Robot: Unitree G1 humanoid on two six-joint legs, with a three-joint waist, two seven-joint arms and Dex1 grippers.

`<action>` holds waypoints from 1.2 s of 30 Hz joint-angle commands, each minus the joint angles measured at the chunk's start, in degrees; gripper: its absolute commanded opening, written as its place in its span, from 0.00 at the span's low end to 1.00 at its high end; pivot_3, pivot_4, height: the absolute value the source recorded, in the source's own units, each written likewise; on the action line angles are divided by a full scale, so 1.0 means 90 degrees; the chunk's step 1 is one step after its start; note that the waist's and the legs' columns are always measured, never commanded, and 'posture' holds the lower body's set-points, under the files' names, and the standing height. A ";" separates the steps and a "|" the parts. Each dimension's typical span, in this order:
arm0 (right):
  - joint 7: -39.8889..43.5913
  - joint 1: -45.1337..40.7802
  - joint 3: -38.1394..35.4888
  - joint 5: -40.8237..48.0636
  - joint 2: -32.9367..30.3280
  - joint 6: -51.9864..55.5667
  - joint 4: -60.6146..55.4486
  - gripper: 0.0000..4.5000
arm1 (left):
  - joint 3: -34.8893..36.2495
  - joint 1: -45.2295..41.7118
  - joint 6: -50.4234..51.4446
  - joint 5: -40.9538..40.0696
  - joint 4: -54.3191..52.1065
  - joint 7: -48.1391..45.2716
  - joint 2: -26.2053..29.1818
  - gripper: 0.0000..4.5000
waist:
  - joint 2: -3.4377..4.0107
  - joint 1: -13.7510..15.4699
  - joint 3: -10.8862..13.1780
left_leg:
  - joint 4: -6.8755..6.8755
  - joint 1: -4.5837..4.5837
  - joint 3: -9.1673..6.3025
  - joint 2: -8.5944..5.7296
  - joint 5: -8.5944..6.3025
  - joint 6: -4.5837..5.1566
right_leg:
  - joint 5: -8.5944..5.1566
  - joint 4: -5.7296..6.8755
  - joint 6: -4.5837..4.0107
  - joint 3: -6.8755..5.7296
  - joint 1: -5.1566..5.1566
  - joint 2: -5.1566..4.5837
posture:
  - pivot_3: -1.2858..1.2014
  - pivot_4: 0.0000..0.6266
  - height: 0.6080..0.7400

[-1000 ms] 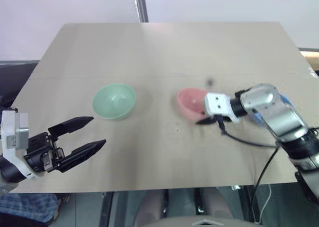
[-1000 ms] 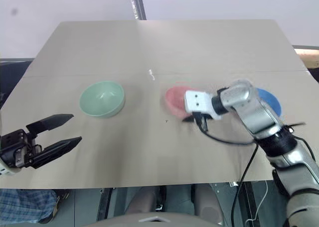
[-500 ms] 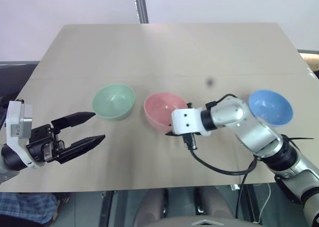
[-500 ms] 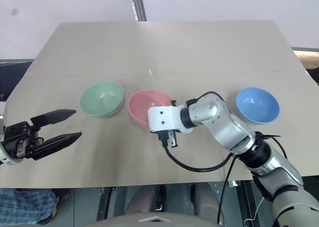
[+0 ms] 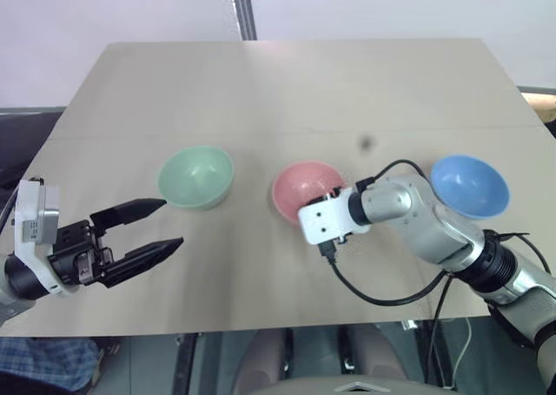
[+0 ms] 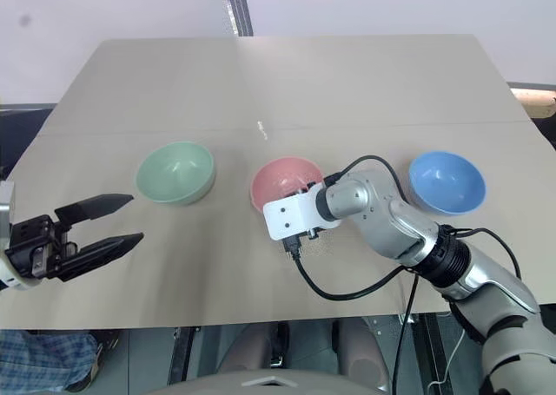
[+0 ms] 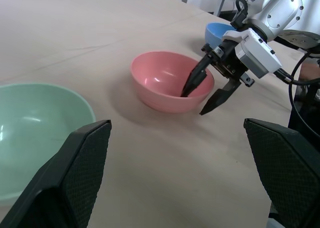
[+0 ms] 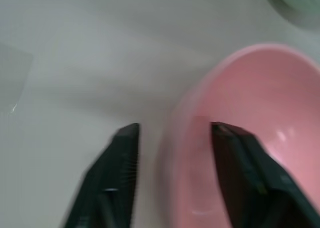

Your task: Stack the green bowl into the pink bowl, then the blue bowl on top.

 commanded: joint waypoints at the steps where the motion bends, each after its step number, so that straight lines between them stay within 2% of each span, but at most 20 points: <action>1: 0.0328 -0.0033 -0.0639 0.0518 -0.0017 0.0293 -0.0524 0.58 | 0.0182 0.0056 -0.0098 -0.0040 -0.0151 -0.0026 -0.0040 1.00 | 0.0000 0.0010 0.0000 | 0.0000 0.0000 -0.0001 0.0000 0.0000 0.0000 | 0.0000 -0.0001 0.0000 -0.0002 0.0000 -0.0001 | 0.52 0.24 1.00; 6: 0.0751 0.0114 -0.2592 0.2269 -0.0231 0.1768 -0.1170 0.58 | 0.0239 0.0108 -0.0117 -0.0024 -0.0155 -0.0001 -0.0062 1.00 | -0.0001 0.0016 0.0000 | 0.0000 -0.0001 -0.0007 0.0001 0.0000 0.0000 | 0.0000 -0.0001 0.0000 -0.0005 0.0009 -0.0001 | 0.52 0.24 1.00; 10: 0.1239 0.1117 -0.5324 0.3873 -0.1014 0.2470 -0.0759 0.58 | 0.0302 0.0158 -0.0152 0.0040 -0.0127 0.0059 -0.0073 1.00 | -0.0007 0.0114 -0.0002 | -0.0004 0.0001 -0.0016 0.0000 -0.0001 0.0001 | 0.0000 -0.0010 0.0000 -0.0013 0.0020 -0.0005 | 0.52 0.24 1.00; 12: 0.1434 0.1701 -0.6217 0.4217 -0.1428 0.2355 -0.0262 0.58 | 0.0321 0.0206 -0.0191 0.0142 -0.0078 0.0056 -0.0078 1.00 | -0.0001 0.0182 0.0002 | -0.0003 -0.0005 -0.0025 -0.0006 -0.0003 0.0005 | 0.0000 -0.0019 -0.0001 -0.0022 0.0026 -0.0012 | 0.52 0.24 1.00; 18: 0.1931 0.2843 -0.7887 0.4894 -0.2315 0.1800 0.1040 0.58 | 0.0386 0.0310 -0.0279 0.0281 0.0008 0.0029 -0.0124 1.00 | 0.0007 0.0150 0.0001 | -0.0004 0.0004 -0.0010 -0.0003 -0.0003 0.0007 | -0.0001 -0.0007 -0.0001 -0.0009 0.0026 -0.0008 | 0.52 0.24 1.00; 23: 0.2318 0.3268 -0.8307 0.5206 -0.2953 0.1527 0.1771 0.58 | 0.0396 0.0283 -0.0387 0.0386 0.0162 0.0007 -0.0107 1.00 | 0.0015 0.0144 -0.0001 | -0.0004 0.0013 0.0001 0.0001 -0.0009 0.0019 | 0.0000 0.0000 -0.0001 -0.0001 0.0028 -0.0007 | 0.52 0.24 1.00; 24: 0.2354 0.3279 -0.8287 0.5309 -0.3053 0.1600 0.1821 0.70 | 0.0384 0.0252 -0.0402 0.0402 0.0214 -0.0004 -0.0093 1.00 | 0.0015 0.0144 -0.0001 | -0.0003 0.0016 0.0005 0.0002 -0.0009 0.0019 | 0.0000 0.0002 -0.0001 0.0001 0.0029 -0.0005 | 0.52 0.24 1.00; 27: 0.2401 0.3392 -0.8163 0.5475 -0.3193 0.1541 0.1734 0.98 | 0.0342 0.0156 -0.0439 0.0452 0.0377 -0.0054 -0.0037 1.00 | 0.0015 0.0164 -0.0001 | -0.0002 0.0018 0.0007 0.0004 -0.0009 0.0019 | 0.0000 0.0005 0.0000 0.0002 0.0029 -0.0004 | 0.52 0.24 1.00; 33: 0.2351 0.3573 -0.7994 0.5650 -0.3212 0.1353 0.1429 0.98 | 0.0325 0.0057 -0.0502 0.0626 0.0604 -0.0142 0.0073 1.00 | 0.0015 0.0177 -0.0001 | 0.0000 0.0013 0.0007 0.0004 -0.0008 0.0017 | 0.0000 -0.0001 0.0000 0.0002 0.0029 -0.0005 | 0.52 0.24 1.00; 36: 0.2342 0.3683 -0.7973 0.5620 -0.3171 0.1042 0.1297 0.98 | 0.0242 0.0061 -0.0555 0.1019 0.0752 -0.0031 0.0224 1.00 | 0.0015 0.0179 -0.0001 | 0.0000 0.0013 0.0006 0.0004 -0.0007 0.0016 | 0.0000 -0.0001 0.0000 0.0001 0.0029 -0.0005 | 0.52 0.24 1.00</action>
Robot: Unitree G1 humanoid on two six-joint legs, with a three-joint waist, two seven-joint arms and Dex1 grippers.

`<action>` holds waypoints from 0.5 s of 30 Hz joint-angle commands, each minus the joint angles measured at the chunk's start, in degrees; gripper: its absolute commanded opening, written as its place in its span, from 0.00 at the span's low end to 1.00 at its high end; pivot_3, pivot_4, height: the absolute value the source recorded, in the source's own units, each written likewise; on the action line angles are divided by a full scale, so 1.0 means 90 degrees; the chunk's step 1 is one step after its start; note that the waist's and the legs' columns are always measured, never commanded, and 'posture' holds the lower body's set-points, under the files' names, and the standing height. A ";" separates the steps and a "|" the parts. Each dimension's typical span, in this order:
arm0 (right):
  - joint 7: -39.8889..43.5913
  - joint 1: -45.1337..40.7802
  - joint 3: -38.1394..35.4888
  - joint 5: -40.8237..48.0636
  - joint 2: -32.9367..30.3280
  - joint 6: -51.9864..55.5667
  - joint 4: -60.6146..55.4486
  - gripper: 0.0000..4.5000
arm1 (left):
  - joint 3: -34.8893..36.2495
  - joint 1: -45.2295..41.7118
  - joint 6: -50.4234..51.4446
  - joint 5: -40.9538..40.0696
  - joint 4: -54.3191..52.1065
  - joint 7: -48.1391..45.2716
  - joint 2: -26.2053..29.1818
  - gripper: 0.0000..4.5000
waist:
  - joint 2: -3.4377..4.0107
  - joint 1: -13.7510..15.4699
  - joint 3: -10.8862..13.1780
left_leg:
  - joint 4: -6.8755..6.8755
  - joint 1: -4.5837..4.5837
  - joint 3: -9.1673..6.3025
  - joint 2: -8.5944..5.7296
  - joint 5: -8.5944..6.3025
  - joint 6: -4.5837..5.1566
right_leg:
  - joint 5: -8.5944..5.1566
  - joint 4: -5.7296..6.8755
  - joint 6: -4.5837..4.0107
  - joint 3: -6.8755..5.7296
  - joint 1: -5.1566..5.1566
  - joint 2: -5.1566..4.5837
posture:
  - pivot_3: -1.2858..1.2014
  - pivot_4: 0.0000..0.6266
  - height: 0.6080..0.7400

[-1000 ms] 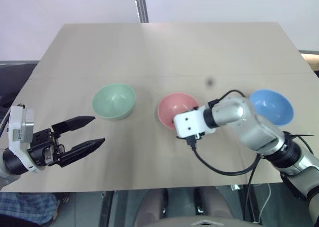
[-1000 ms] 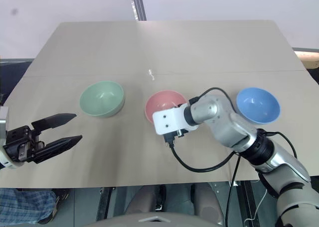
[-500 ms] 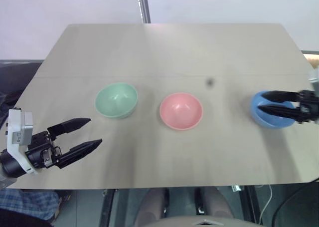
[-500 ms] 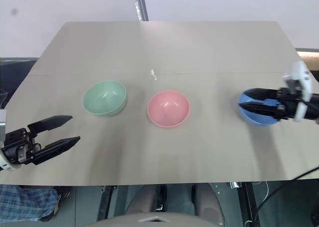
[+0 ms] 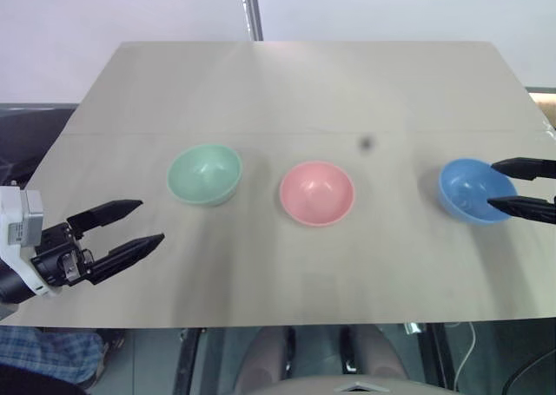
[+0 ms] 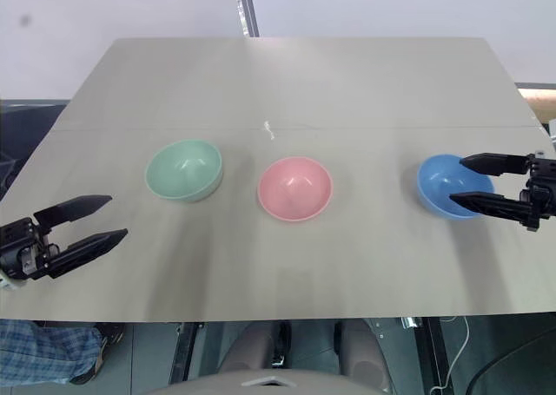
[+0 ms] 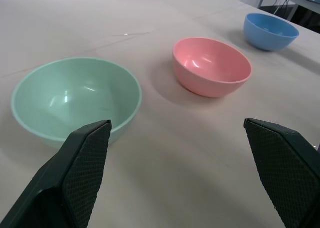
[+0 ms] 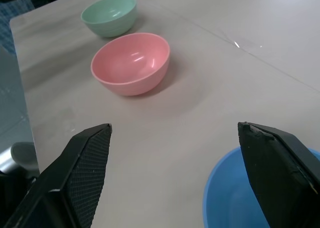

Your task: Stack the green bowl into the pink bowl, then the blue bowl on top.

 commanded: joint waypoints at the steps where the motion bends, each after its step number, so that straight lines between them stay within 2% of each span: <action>1: 0.0054 0.0057 -0.0102 0.0158 -0.0112 -0.0359 -0.0307 0.98 | -0.0005 0.0020 -0.0045 0.0426 0.0201 0.0077 0.0328 1.00 | 0.0000 0.0000 0.0000 | 0.0000 0.0000 0.0000 0.0000 0.0000 0.0000 | 0.0000 0.0001 0.0000 0.0000 0.0000 0.0000 | 0.52 0.24 1.00; 10: 0.0047 0.0166 -0.0085 0.0273 -0.0349 -0.0501 -0.0388 0.98 | -0.0461 -0.0561 -0.0240 0.1613 0.1201 0.0289 0.1277 1.00 | -0.0001 -0.0001 0.0001 | 0.0000 0.0000 0.0000 0.0000 -0.0001 0.0001 | 0.0000 0.0001 0.0000 -0.0001 -0.0001 0.0000 | 0.52 0.24 1.00; 15: -0.0150 0.0014 -0.0065 0.0413 -0.0269 -0.0541 -0.0408 0.98 | -0.1665 -0.1410 -0.1557 0.2717 0.1674 0.0241 0.1670 1.00 | 0.0000 0.0007 0.0001 | -0.0002 -0.0001 0.0000 -0.0001 0.0001 -0.0002 | 0.0000 0.0000 0.0000 -0.0002 -0.0002 -0.0002 | 0.52 0.24 1.00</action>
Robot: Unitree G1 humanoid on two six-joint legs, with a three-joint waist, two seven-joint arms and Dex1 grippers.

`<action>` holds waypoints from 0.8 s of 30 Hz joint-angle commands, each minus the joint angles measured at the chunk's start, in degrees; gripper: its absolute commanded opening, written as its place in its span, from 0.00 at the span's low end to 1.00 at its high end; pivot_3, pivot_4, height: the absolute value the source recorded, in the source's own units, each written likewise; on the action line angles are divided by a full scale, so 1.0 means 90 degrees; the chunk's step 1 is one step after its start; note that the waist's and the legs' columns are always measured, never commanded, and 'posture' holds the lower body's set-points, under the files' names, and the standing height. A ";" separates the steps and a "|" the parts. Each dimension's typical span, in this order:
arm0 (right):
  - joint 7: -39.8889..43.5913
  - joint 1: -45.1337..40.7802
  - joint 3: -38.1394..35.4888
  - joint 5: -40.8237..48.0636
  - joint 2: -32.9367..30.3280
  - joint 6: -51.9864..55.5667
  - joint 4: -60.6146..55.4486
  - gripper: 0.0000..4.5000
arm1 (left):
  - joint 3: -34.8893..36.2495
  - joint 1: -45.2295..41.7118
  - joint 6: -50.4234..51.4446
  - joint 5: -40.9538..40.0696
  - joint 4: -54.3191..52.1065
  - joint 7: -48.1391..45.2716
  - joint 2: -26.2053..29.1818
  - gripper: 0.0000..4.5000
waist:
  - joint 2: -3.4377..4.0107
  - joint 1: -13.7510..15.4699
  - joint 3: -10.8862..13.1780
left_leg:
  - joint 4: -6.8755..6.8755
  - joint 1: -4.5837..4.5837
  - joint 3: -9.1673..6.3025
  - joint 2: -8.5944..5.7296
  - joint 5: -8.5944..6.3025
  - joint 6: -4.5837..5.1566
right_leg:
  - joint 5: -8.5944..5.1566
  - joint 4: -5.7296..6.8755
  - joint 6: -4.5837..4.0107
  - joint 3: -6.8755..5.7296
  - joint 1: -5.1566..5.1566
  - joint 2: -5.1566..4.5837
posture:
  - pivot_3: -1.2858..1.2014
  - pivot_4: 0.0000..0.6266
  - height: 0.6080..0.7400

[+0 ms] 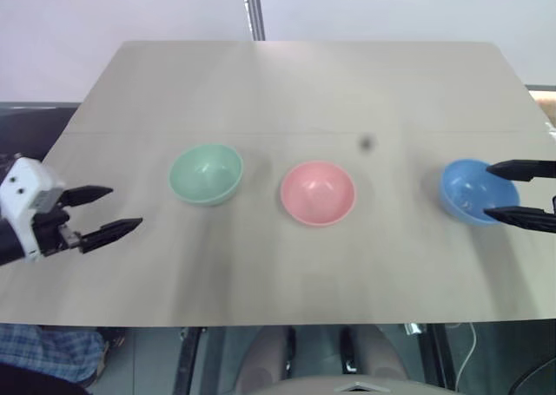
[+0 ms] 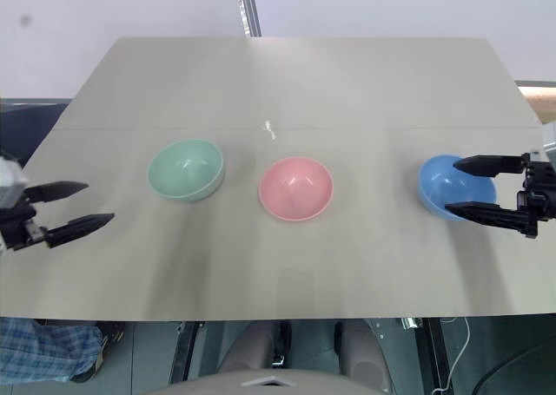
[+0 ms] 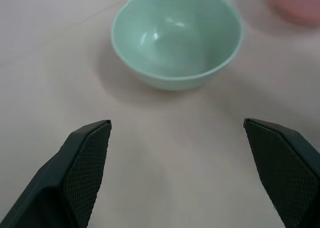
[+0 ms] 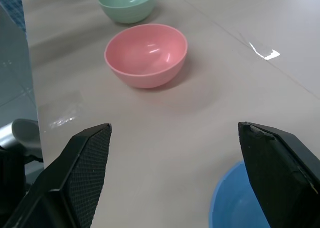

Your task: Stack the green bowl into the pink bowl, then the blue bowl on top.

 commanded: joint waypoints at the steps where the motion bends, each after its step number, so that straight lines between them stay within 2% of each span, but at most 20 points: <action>1: -0.0109 -0.0137 -0.0117 0.0214 -0.0022 -0.0121 -0.0125 0.98 | -0.0689 -0.0508 -0.0954 0.0555 0.0194 -0.0153 0.0133 1.00 | 0.0001 -0.0006 0.0000 | -0.0001 -0.0001 0.0001 0.0000 0.0000 0.0000 | 0.0000 -0.0002 0.0000 0.0002 0.0000 -0.0001 | 0.52 0.24 1.00; 9: -0.0145 0.0056 -0.0556 0.0686 0.0175 -0.0311 -0.0500 0.98 | -0.2444 -0.1987 -0.2151 0.1446 0.1281 -0.0521 -0.0025 1.00 | -0.0001 -0.0009 0.0001 | -0.0001 -0.0014 0.0008 -0.0001 0.0000 0.0000 | 0.0000 -0.0001 0.0001 0.0004 -0.0013 0.0004 | 0.52 0.24 1.00; 16: -0.0363 0.0381 -0.0878 0.0867 0.0244 -0.0348 -0.0843 0.98 | -0.3320 -0.2862 -0.2794 0.1984 0.1916 -0.0692 -0.0274 1.00 | -0.0003 -0.0004 0.0001 | 0.0012 -0.0015 0.0015 -0.0001 -0.0002 0.0005 | 0.0001 0.0008 0.0003 0.0006 -0.0012 0.0010 | 0.52 0.24 1.00; 24: -0.0410 0.0600 -0.0898 0.0910 0.0260 -0.0454 -0.0934 0.98 | -0.3877 -0.3435 -0.3323 0.2266 0.2248 -0.1034 -0.0443 1.00 | -0.0005 -0.0015 0.0002 | 0.0024 -0.0012 0.0020 0.0001 -0.0002 0.0006 | 0.0001 0.0021 0.0003 0.0011 -0.0012 0.0018 | 0.52 0.24 1.00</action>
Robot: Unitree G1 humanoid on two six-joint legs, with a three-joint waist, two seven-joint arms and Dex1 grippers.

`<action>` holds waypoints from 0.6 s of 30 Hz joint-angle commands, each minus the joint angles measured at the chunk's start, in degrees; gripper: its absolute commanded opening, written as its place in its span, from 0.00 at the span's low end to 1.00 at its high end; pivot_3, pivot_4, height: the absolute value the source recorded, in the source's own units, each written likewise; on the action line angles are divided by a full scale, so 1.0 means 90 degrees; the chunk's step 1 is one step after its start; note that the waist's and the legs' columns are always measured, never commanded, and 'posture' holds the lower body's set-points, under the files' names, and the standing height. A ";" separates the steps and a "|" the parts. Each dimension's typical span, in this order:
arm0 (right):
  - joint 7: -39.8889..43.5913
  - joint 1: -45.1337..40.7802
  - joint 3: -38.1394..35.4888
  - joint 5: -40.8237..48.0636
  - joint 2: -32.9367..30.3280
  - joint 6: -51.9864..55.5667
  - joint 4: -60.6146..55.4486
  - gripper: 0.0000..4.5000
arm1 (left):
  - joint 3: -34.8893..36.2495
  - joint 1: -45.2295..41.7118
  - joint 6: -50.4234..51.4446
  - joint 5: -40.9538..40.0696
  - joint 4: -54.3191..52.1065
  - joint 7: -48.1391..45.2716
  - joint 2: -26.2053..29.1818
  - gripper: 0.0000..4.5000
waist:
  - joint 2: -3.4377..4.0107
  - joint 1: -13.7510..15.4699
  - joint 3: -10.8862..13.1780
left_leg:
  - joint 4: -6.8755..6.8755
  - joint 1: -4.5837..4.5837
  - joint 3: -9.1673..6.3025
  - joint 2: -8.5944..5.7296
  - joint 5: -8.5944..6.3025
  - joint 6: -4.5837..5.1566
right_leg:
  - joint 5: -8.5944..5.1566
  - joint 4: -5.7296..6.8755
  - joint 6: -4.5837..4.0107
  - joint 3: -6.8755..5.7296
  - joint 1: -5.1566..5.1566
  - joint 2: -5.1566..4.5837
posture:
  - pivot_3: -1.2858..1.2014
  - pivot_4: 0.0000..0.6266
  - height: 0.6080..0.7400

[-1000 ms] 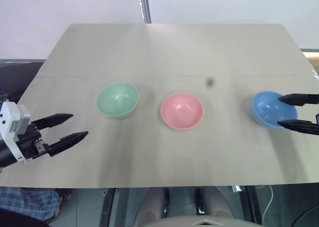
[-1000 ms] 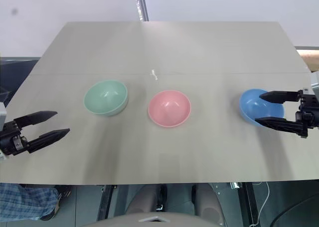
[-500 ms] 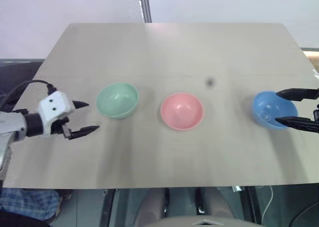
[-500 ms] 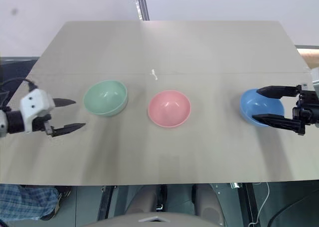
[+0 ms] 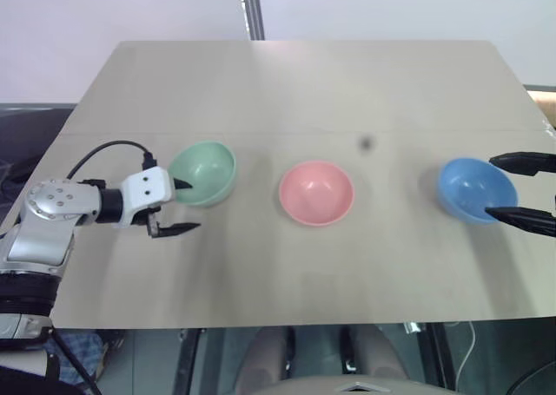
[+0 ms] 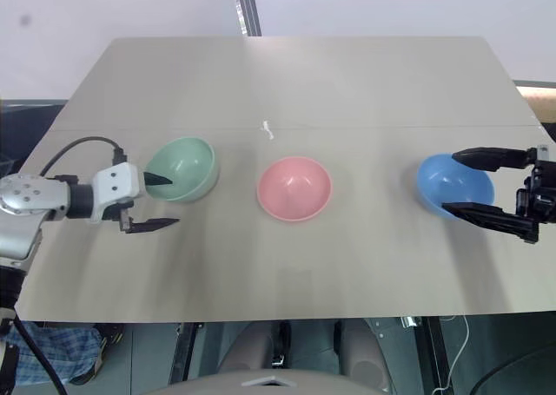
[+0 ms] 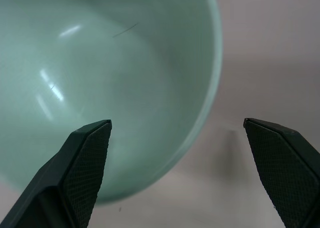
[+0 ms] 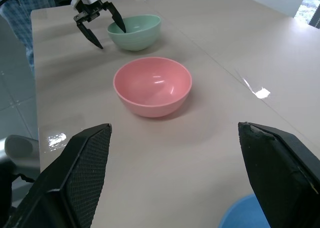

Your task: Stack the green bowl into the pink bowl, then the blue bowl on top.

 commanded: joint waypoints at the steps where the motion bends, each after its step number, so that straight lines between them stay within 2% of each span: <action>1: -0.0006 -0.0001 -0.0216 0.0144 -0.0013 -0.0165 -0.0144 0.98 | -0.0156 -0.0265 -0.0269 0.0129 0.0052 -0.0234 0.0061 1.00 | 0.0000 0.0005 0.0000 | 0.0001 0.0000 0.0000 0.0000 0.0000 0.0000 | 0.0000 0.0001 0.0000 0.0000 0.0000 0.0000 | 0.52 0.24 1.00; 7: -0.0024 -0.0016 -0.0154 0.0133 -0.0033 -0.0225 -0.0107 0.98 | -0.0459 -0.0494 -0.0692 0.0466 0.0412 -0.0460 0.0100 1.00 | 0.0000 -0.0006 0.0000 | 0.0005 0.0005 0.0007 0.0000 0.0000 0.0000 | 0.0000 0.0009 0.0000 -0.0003 0.0000 0.0004 | 0.52 0.24 1.00; 8: -0.0017 -0.0009 -0.0148 0.0122 -0.0033 -0.0241 -0.0096 1.00 | -0.0476 -0.0525 -0.0793 0.0468 0.0474 -0.0497 0.0083 0.88 | -0.0001 -0.0005 0.0000 | 0.0005 0.0005 0.0007 0.0000 0.0000 0.0000 | 0.0000 0.0010 0.0000 -0.0004 -0.0001 0.0006 | 0.52 0.24 1.00; 10: -0.0011 0.0008 -0.0139 0.0103 -0.0026 -0.0266 -0.0087 1.00 | -0.0486 -0.0566 -0.0894 0.0464 0.0562 -0.0529 0.0055 0.71 | 0.0000 0.0000 0.0000 | 0.0008 0.0005 0.0007 0.0001 0.0000 0.0000 | 0.0000 0.0012 0.0000 -0.0006 -0.0001 0.0006 | 0.52 0.24 1.00; 16: -0.0029 0.0018 -0.0119 0.0088 -0.0024 -0.0324 -0.0057 1.00 | -0.0494 -0.0618 -0.0937 0.0461 0.0611 -0.0553 0.0035 0.06 | -0.0003 0.0009 -0.0001 | 0.0017 0.0006 0.0007 0.0000 0.0000 0.0001 | 0.0000 0.0025 0.0000 -0.0005 -0.0001 0.0004 | 0.52 0.24 1.00; 17: -0.0033 0.0014 -0.0110 0.0084 -0.0026 -0.0340 -0.0044 1.00 | -0.0501 -0.0626 -0.0959 0.0472 0.0623 -0.0554 0.0046 0.01 | 0.0000 0.0007 -0.0004 | 0.0021 0.0006 0.0006 0.0001 0.0000 0.0002 | 0.0000 0.0028 0.0000 -0.0005 0.0000 0.0004 | 0.52 0.24 1.00; 18: -0.0034 0.0012 -0.0103 0.0082 -0.0027 -0.0352 -0.0035 1.00 | -0.0501 -0.0635 -0.0973 0.0473 0.0634 -0.0562 0.0050 0.01 | 0.0003 0.0001 -0.0005 | 0.0021 0.0010 0.0008 0.0000 0.0000 0.0002 | 0.0000 0.0030 0.0000 -0.0004 0.0000 0.0004 | 0.52 0.24 1.00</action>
